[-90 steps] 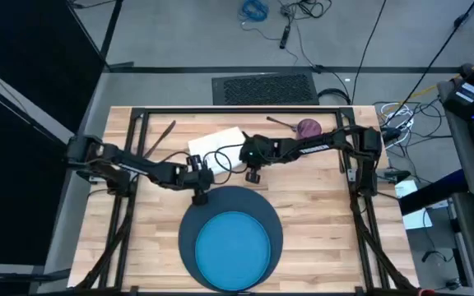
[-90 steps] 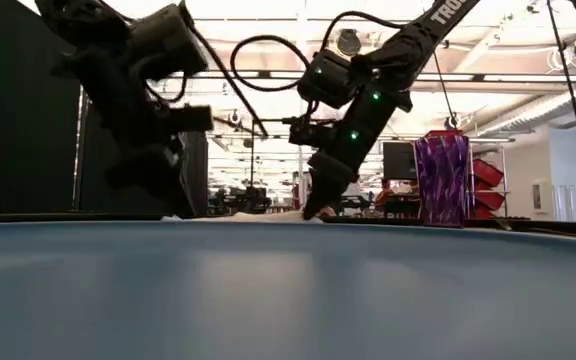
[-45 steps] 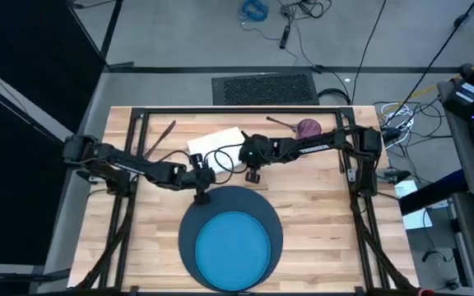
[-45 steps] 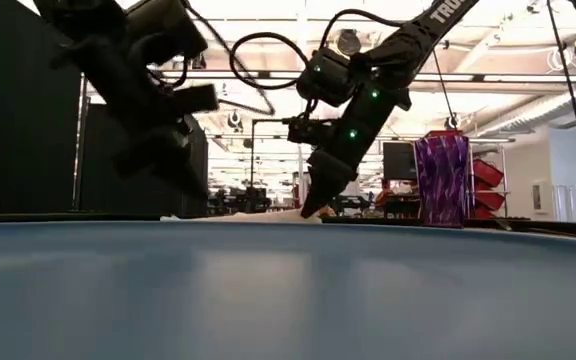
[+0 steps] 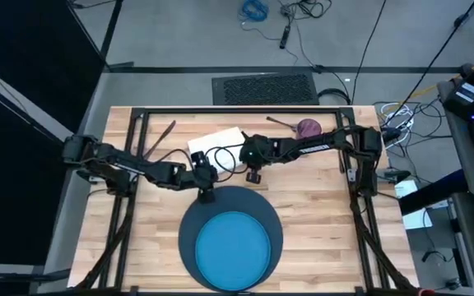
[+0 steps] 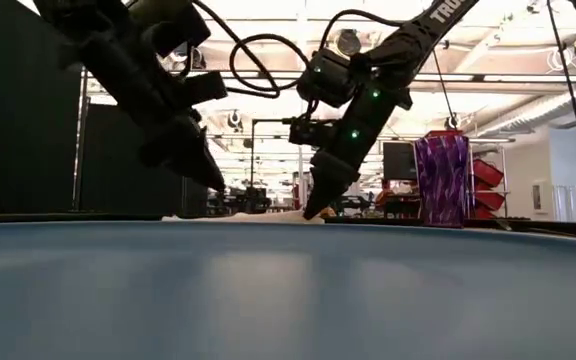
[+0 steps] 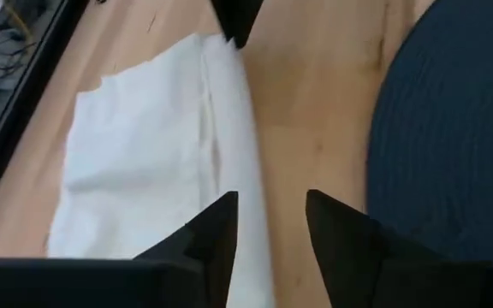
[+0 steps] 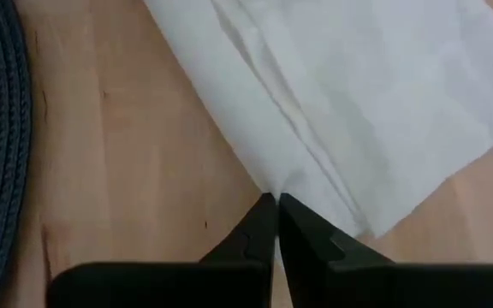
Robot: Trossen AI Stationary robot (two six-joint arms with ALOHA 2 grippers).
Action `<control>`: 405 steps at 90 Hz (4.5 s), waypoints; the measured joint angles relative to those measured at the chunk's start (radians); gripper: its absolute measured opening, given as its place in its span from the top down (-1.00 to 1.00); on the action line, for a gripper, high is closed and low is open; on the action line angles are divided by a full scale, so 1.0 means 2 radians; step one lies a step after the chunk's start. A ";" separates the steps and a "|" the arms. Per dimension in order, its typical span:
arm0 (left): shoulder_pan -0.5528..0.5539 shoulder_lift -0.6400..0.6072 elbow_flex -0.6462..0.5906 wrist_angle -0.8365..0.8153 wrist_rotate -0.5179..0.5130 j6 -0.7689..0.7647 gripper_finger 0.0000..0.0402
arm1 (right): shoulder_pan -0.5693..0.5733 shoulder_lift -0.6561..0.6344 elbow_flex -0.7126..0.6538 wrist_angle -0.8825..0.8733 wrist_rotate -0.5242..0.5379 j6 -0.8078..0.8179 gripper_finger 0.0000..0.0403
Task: Set table place
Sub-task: Fold the white napkin
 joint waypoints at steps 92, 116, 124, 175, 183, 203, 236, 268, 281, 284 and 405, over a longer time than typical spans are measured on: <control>0.017 0.064 -0.003 -0.011 0.037 -0.028 0.37 | 0.000 0.000 0.000 -0.001 -0.013 0.000 1.00; 0.015 0.096 0.000 -0.025 0.001 -0.029 0.37 | 0.000 0.000 0.000 -0.001 -0.013 -0.001 1.00; 0.015 0.097 -0.001 -0.031 -0.029 -0.027 0.37 | 0.000 0.000 0.000 -0.001 -0.013 -0.001 1.00; 0.018 0.097 -0.001 -0.097 -0.049 -0.083 0.37 | -0.002 0.000 0.000 -0.011 -0.013 -0.002 1.00; 0.019 0.097 -0.001 -0.096 -0.044 -0.083 0.37 | -0.002 0.000 0.000 -0.012 -0.013 -0.002 1.00; 0.019 0.097 -0.003 -0.089 -0.034 -0.089 0.37 | -0.002 0.000 0.000 -0.011 -0.013 -0.002 1.00; 0.019 0.098 -0.003 -0.085 -0.008 -0.091 0.94 | -0.002 0.000 0.000 -0.013 -0.013 -0.002 1.00; 0.005 0.054 0.029 -0.126 -0.019 -0.059 1.00 | -0.002 0.000 0.025 -0.041 -0.009 -0.007 1.00; 0.005 0.034 0.034 -0.155 -0.029 -0.079 1.00 | 0.001 0.000 0.048 -0.076 -0.010 -0.005 1.00; 0.004 0.030 0.035 -0.157 -0.030 -0.085 1.00 | 0.001 0.000 0.054 -0.092 -0.010 -0.005 1.00; 0.062 0.001 0.038 -0.187 -0.114 -0.094 1.00 | -0.075 0.000 0.152 -0.158 -0.063 -0.041 1.00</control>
